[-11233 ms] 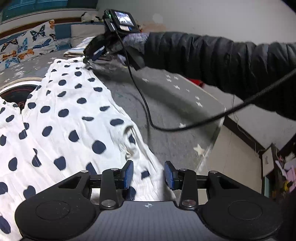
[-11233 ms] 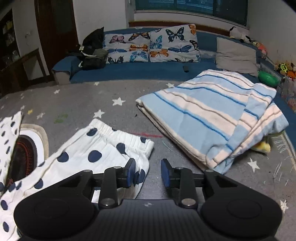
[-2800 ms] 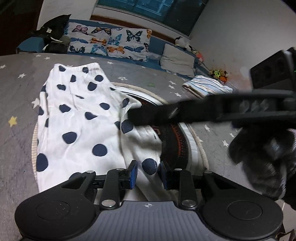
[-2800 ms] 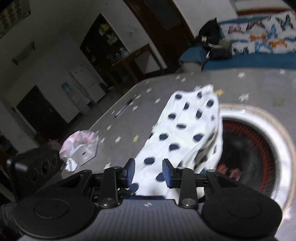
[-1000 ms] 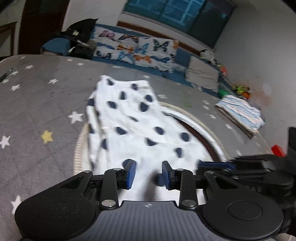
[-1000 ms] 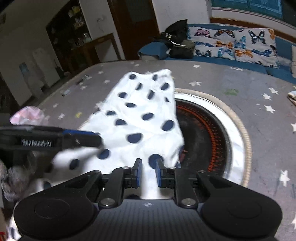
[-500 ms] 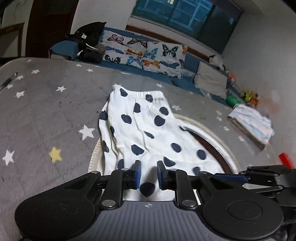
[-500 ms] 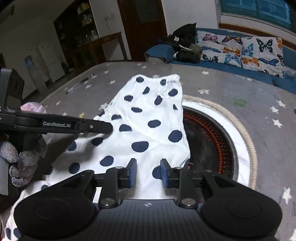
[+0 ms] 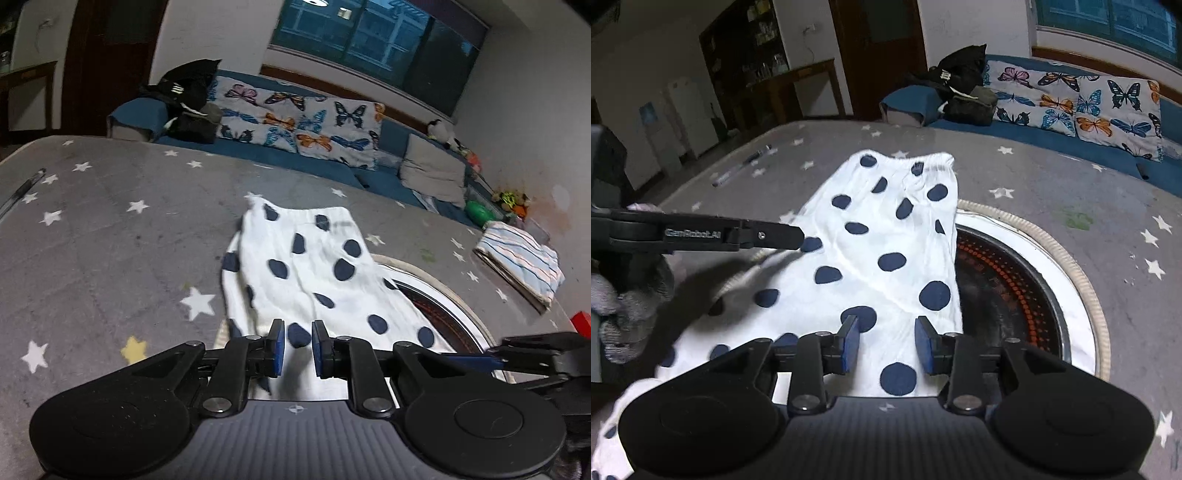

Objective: Fold clothes

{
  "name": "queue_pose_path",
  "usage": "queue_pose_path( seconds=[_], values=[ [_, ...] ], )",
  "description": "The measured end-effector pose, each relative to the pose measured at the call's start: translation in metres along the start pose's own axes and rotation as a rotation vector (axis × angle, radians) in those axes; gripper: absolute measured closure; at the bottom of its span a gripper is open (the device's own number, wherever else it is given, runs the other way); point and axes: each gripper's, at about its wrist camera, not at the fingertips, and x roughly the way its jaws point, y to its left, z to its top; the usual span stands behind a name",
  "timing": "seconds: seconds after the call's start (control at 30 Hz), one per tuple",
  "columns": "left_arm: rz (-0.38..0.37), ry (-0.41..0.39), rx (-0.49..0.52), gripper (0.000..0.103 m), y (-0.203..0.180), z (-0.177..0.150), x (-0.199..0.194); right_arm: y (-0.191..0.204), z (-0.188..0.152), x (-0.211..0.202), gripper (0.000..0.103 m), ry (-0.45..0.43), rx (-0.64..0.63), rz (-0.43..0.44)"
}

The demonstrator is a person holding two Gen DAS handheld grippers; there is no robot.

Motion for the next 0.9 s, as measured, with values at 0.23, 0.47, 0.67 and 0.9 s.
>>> queue_pose_path(
  seconds=[0.23, 0.47, 0.67, 0.9],
  values=[
    [0.018, 0.027, 0.005, 0.085, 0.008, 0.005, 0.023, 0.002, 0.011, 0.01, 0.069, -0.005, -0.019, -0.007],
    [0.009, 0.008, -0.001, 0.085, 0.004, 0.005, 0.015, 0.013, 0.009, 0.012, 0.064, 0.007, -0.105, -0.021],
    [-0.04, 0.015, -0.01, 0.084, 0.001, -0.006, -0.007, 0.017, 0.012, 0.019, 0.06, 0.034, -0.14, -0.006],
    [-0.089, 0.048, -0.024, 0.074, -0.004, -0.029, -0.031, 0.012, 0.03, 0.021, 0.06, 0.028, -0.146, 0.038]
  ],
)
